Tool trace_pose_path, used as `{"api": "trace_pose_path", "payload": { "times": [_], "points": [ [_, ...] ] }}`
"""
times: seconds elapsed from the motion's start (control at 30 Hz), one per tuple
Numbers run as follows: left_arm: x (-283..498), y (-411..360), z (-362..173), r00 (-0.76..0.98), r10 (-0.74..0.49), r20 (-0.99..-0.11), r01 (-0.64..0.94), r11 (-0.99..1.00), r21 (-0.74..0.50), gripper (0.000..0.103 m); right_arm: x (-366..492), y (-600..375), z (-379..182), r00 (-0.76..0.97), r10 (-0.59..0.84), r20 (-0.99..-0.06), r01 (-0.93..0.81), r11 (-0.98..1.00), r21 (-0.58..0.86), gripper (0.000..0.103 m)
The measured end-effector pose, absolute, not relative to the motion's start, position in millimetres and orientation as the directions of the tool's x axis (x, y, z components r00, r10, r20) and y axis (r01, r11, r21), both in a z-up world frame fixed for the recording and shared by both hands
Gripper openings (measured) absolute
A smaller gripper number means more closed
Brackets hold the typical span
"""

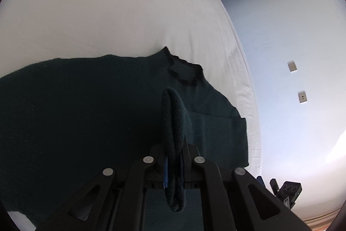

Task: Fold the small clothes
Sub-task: 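Carry the sleeve across the sweater body toward the left tool and lay it down, then grasp the other sleeve cuff with the left tool and lift it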

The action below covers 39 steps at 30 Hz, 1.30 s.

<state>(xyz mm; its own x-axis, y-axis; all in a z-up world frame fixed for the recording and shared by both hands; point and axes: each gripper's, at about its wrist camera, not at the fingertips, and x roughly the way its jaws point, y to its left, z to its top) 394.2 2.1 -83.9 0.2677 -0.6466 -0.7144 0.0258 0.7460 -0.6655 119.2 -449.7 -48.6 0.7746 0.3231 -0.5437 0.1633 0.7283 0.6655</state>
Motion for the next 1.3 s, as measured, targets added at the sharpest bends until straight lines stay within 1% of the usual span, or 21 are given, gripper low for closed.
{"api": "trace_pose_path", "payload": {
  "times": [0.07, 0.13, 0.2, 0.27, 0.4, 0.5, 0.6, 0.73, 0.8, 0.83, 0.97, 1.07, 1.13, 1.17, 1.23, 1.27, 1.3],
  "points": [
    [394, 5, -93, 0.255, -0.624, -0.739, 0.022, 0.767, -0.641, 0.007, 100, -461, -59, 0.778, 0.317, -0.542, 0.187, 0.708, 0.681, 0.067],
    [391, 10, -101, 0.248, -0.604, -0.757, 0.017, 0.784, -0.621, 0.007, 101, -466, -66, 0.780, 0.318, -0.539, 0.194, 0.695, 0.692, 0.067],
    [390, 13, -106, 0.248, -0.598, -0.762, 0.004, 0.788, -0.616, 0.007, 107, -471, -66, 0.777, 0.343, -0.528, 0.183, 0.679, 0.711, 0.067],
    [390, 17, -107, 0.252, -0.594, -0.764, 0.006, 0.791, -0.612, 0.007, 90, -484, -56, 0.764, 0.370, -0.528, 0.170, 0.674, 0.719, 0.067],
    [389, 4, -101, 0.263, -0.575, -0.775, 0.021, 0.806, -0.591, 0.007, 118, -483, -46, 0.724, 0.444, -0.527, 0.154, 0.642, 0.751, 0.067],
    [389, 11, -100, 0.282, -0.571, -0.771, 0.006, 0.805, -0.594, 0.007, 145, -483, -45, 0.685, 0.523, -0.507, 0.127, 0.599, 0.791, 0.067],
    [394, 16, -103, 0.281, -0.573, -0.770, -0.005, 0.802, -0.598, 0.008, 175, -489, -58, 0.653, 0.570, -0.499, 0.144, 0.553, 0.820, 0.067],
    [395, 7, -114, 0.266, -0.552, -0.791, 0.023, 0.824, -0.567, 0.008, 216, -500, -71, 0.649, 0.606, -0.460, 0.164, 0.479, 0.862, 0.067],
    [394, 8, -118, 0.280, -0.566, -0.776, 0.020, 0.811, -0.584, 0.012, 236, -500, -73, 0.631, 0.644, -0.433, 0.149, 0.447, 0.882, 0.067],
    [394, 9, -119, 0.284, -0.574, -0.768, 0.014, 0.803, -0.596, 0.012, 246, -499, -78, 0.620, 0.660, -0.424, 0.151, 0.430, 0.890, 0.067],
    [396, 9, -122, 0.298, -0.580, -0.758, 0.013, 0.797, -0.604, 0.016, 282, -501, -101, 0.599, 0.661, -0.451, 0.209, 0.414, 0.886, 0.067],
    [395, 3, -119, 0.303, -0.575, -0.760, 0.036, 0.804, -0.594, 0.027, 295, -503, -118, 0.588, 0.674, -0.447, 0.237, 0.385, 0.892, 0.067],
    [394, -2, -117, 0.305, -0.584, -0.752, 0.055, 0.799, -0.599, 0.041, 293, -499, -116, 0.574, 0.683, -0.451, 0.220, 0.402, 0.889, 0.067],
    [394, -4, -116, 0.307, -0.592, -0.745, 0.063, 0.794, -0.605, 0.045, 288, -496, -115, 0.557, 0.695, -0.455, 0.206, 0.415, 0.886, 0.067],
    [392, -3, -114, 0.313, -0.607, -0.730, 0.071, 0.782, -0.619, 0.058, 275, -488, -114, 0.509, 0.731, -0.454, 0.175, 0.429, 0.886, 0.067],
    [391, -3, -113, 0.317, -0.615, -0.722, 0.074, 0.775, -0.627, 0.061, 267, -485, -113, 0.492, 0.743, -0.454, 0.162, 0.434, 0.886, 0.067],
    [389, -3, -112, 0.321, -0.617, -0.718, 0.077, 0.773, -0.630, 0.068, 259, -483, -112, 0.477, 0.754, -0.452, 0.154, 0.435, 0.887, 0.067]
  ]
}}
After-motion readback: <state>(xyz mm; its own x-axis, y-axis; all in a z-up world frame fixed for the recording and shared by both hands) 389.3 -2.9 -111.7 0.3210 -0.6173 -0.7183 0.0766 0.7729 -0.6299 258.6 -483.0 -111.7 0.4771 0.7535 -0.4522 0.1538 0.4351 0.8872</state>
